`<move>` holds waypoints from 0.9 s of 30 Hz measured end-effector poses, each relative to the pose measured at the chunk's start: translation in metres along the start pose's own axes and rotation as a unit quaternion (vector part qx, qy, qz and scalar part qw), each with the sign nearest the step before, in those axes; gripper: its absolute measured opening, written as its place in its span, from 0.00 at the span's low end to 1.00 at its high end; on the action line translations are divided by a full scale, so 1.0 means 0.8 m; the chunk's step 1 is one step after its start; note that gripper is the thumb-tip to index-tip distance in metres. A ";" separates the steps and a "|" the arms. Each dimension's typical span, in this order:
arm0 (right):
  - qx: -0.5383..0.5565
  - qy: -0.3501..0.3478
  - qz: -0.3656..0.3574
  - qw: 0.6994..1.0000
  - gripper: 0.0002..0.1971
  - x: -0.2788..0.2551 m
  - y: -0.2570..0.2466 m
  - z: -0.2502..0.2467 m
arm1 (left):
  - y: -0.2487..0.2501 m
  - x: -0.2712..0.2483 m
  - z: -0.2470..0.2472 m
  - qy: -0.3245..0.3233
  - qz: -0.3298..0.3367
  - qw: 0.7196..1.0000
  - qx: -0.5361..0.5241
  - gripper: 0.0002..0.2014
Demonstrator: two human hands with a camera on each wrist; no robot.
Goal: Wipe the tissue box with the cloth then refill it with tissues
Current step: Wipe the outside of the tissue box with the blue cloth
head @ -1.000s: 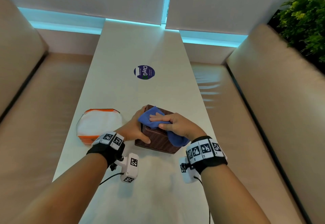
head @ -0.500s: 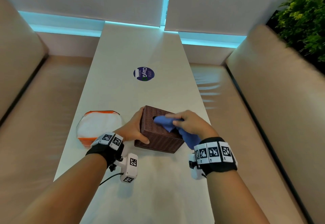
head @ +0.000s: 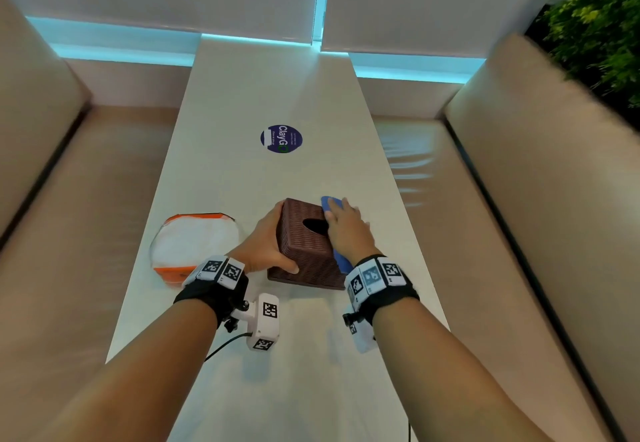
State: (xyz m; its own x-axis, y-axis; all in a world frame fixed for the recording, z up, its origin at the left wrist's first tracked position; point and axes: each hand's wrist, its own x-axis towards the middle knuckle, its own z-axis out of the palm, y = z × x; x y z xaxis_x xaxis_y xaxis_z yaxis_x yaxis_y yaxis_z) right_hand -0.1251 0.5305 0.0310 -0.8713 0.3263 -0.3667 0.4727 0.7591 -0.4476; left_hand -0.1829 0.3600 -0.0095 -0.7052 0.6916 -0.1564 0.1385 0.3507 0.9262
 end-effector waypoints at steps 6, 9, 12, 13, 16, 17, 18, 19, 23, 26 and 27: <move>0.057 0.043 0.115 0.991 0.17 -0.021 0.023 -0.018 | 0.004 0.001 -0.004 0.002 -0.017 0.999 -0.034 0.60; 0.027 0.054 0.141 0.988 0.17 -0.038 0.012 -0.006 | 0.008 0.002 -0.005 0.000 -0.024 1.000 -0.018 0.61; 0.001 0.066 0.087 0.994 0.22 -0.055 -0.012 0.007 | 0.011 0.008 -0.006 0.000 -0.030 1.000 0.003 0.62; 0.018 0.074 0.054 0.996 0.21 -0.062 -0.022 0.009 | 0.011 0.010 -0.006 -0.001 -0.032 0.999 0.005 0.61; 0.070 0.052 -0.062 0.994 0.21 -0.081 -0.044 0.017 | 0.018 0.010 -0.007 -0.002 -0.037 0.999 -0.004 0.57; 0.082 0.041 -0.092 0.992 0.21 -0.084 -0.044 0.018 | 0.021 0.008 -0.007 -0.003 -0.041 0.999 -0.015 0.55; 0.092 0.038 -0.109 0.989 0.21 -0.083 -0.041 0.018 | 0.021 0.006 -0.007 -0.005 -0.044 0.999 -0.027 0.55; 0.098 0.041 -0.116 0.988 0.21 -0.082 -0.034 0.017 | 0.020 0.004 -0.007 -0.007 -0.046 0.998 -0.036 0.56; 0.080 0.062 -0.045 0.994 0.21 -0.072 0.005 0.000 | 0.014 0.003 -0.008 -0.003 -0.058 0.997 -0.051 0.54; 0.060 0.040 0.017 0.997 0.19 -0.060 0.029 -0.021 | 0.020 0.006 -0.011 -0.018 -0.044 0.998 -0.045 0.55; 0.066 0.031 0.037 0.997 0.17 -0.056 0.030 -0.030 | 0.022 0.007 -0.011 -0.025 -0.039 0.998 -0.041 0.56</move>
State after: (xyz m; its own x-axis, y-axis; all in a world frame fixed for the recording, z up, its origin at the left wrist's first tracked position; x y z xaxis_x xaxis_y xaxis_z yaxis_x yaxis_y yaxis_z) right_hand -0.0777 0.5474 0.0564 -0.8382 0.4158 -0.3530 0.5453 0.6527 -0.5260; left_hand -0.1905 0.3643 0.0092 -0.6758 0.6954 -0.2443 0.0256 0.3534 0.9351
